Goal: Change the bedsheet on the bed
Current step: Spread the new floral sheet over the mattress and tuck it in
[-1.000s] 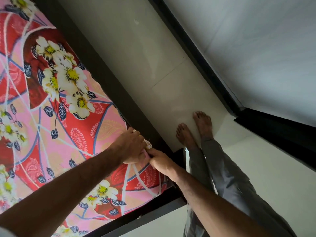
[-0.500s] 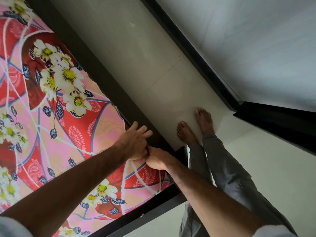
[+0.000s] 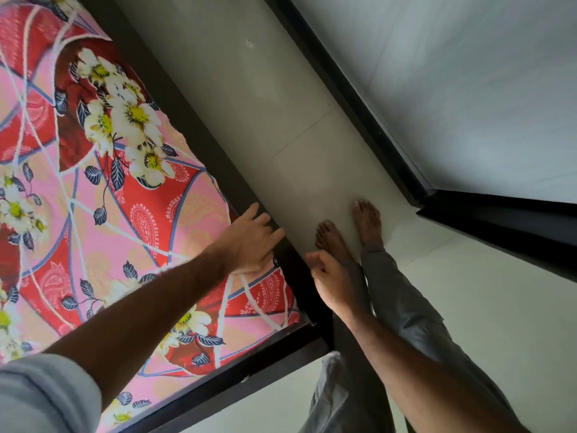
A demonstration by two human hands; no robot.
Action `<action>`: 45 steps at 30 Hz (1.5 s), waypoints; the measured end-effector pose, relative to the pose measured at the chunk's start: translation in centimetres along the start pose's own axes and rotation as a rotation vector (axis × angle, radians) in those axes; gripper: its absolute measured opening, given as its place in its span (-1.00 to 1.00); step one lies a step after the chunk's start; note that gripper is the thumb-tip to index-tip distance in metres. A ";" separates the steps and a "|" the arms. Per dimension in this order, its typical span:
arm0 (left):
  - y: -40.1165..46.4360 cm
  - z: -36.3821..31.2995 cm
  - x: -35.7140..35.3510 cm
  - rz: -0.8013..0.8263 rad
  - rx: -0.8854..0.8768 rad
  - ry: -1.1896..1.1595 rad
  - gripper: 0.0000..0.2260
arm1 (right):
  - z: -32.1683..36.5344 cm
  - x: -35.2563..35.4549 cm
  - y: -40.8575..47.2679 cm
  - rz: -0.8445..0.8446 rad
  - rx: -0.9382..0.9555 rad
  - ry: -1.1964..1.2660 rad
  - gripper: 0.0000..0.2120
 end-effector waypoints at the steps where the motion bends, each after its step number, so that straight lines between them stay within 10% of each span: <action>1: -0.6 -0.1 0.8 -0.078 0.028 0.007 -0.62 | 0.7 0.0 -0.2 0.034 0.056 -0.072 -0.67; 9: -9.4 -3.2 -1.1 -0.231 0.420 -0.142 -0.53 | 2.2 -7.2 -3.1 0.331 0.037 -0.146 -0.53; 19: -10.0 -5.5 -3.3 -0.334 0.645 -0.159 -0.48 | 5.5 -5.8 -2.7 0.158 0.103 -1.408 -0.59; 25: -19.1 -5.8 -10.0 -0.524 1.512 -0.758 -0.40 | 10.9 -7.4 -5.4 0.055 0.961 -0.937 -0.56; 34: -17.7 -14.4 -12.0 -0.575 0.830 -0.545 -0.35 | 11.1 -17.3 -6.2 0.243 1.496 -1.562 -0.39; 37: -21.9 -15.5 -13.9 -0.664 0.669 -0.627 -0.49 | 8.4 -16.7 -8.3 0.437 1.609 -1.855 -0.31; 43: -34.4 -12.0 -25.3 -0.519 1.347 -0.818 -0.50 | 3.6 -17.4 -13.8 1.517 1.849 -2.062 -0.45; 45: -35.7 -13.5 -29.9 -0.428 1.320 -0.886 -0.41 | 4.5 -22.2 -15.1 1.506 1.842 -1.868 -0.55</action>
Point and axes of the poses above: each hand's wrist, its own y-axis towards the middle knuckle, its own x-axis out of the back of the hand, z = x × y, the point moved 5 cm from there along y, towards the middle knuckle, and after that the axes turned 4 degrees about y, right-handed, at the moved point
